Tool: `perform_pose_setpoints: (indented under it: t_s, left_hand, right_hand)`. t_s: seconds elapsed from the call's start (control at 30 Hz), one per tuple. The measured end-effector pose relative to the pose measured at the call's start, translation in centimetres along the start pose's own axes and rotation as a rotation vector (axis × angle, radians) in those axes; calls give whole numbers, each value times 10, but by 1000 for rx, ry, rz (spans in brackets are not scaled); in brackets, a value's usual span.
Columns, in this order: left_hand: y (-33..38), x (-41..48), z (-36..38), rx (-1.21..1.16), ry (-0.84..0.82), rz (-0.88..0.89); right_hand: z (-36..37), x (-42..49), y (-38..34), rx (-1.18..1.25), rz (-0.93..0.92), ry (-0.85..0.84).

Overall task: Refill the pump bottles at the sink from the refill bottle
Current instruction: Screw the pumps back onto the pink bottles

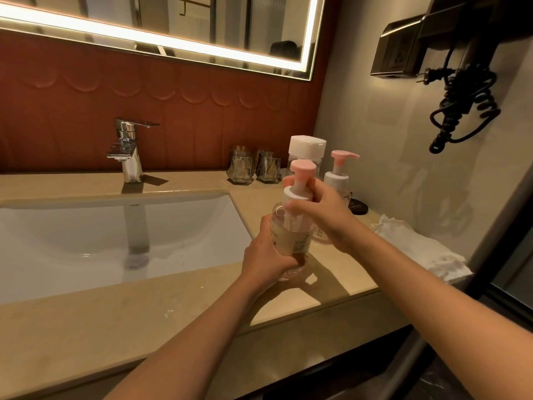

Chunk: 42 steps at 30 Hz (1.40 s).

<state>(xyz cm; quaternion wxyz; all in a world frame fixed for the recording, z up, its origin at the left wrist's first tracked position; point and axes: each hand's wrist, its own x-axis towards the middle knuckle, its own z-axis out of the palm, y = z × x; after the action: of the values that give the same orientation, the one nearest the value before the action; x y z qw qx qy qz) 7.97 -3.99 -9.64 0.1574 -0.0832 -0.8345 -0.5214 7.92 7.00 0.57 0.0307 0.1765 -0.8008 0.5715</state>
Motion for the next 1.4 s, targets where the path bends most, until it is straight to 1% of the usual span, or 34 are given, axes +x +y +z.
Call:
perform_pose_setpoints:
  t_s: [0.07, 0.17, 0.27, 0.33, 0.37, 0.47, 0.53, 0.63, 0.73, 0.8, 0.87, 1.0, 1.03, 1.1, 1.33, 1.4]
  left_hand:
    - [1, -1, -1, 6, -10, 19]
    - [0, -1, -1, 3, -11, 24]
    - [-1, 0, 1, -9, -16, 6]
    - [-2, 0, 2, -32, -22, -5]
    - [-2, 0, 2, -38, -21, -9]
    - [-1, 1, 2, -8, -10, -6]
    - [-1, 1, 1, 5, -5, 9]
    - [-3, 1, 1, 7, -3, 9]
    - [-3, 0, 3, 14, -4, 7]
    - [-3, 0, 3, 16, -8, 3]
    - [-2, 0, 2, 5, -11, 2]
    - [-1, 0, 0, 0, -12, 13]
    - [-1, -1, 0, 4, -13, 18]
    - [0, -1, 0, 4, -13, 20]
    - [-1, -1, 2, 6, -11, 8]
    - [-1, -1, 2, 7, -11, 4]
  right_hand:
    - [-8, -2, 2, -14, -8, -42]
    - [-8, -3, 4, -55, -48, 10]
    - [1, 3, 6, -226, -67, 114]
    - [4, 6, 5, -319, -22, 107]
    - [4, 6, 5, -305, -2, 74]
    - [0, 0, 3, -110, 0, -34]
    - [-3, -4, 4, -56, -23, -51]
    - [-3, -5, 10, -115, -82, 47]
    - [2, -1, 10, -322, -139, 207]
    - [2, 3, 9, -428, -106, 249]
    - [0, 5, 7, -443, -64, 202]
    - [-9, -3, -1, -180, -44, 20]
    - [-11, -5, -2, -153, -46, -2]
    - [-11, -5, -2, -166, -57, 1]
    - [0, 4, -1, -434, -105, 152]
    - [0, 5, -4, -369, -75, 101]
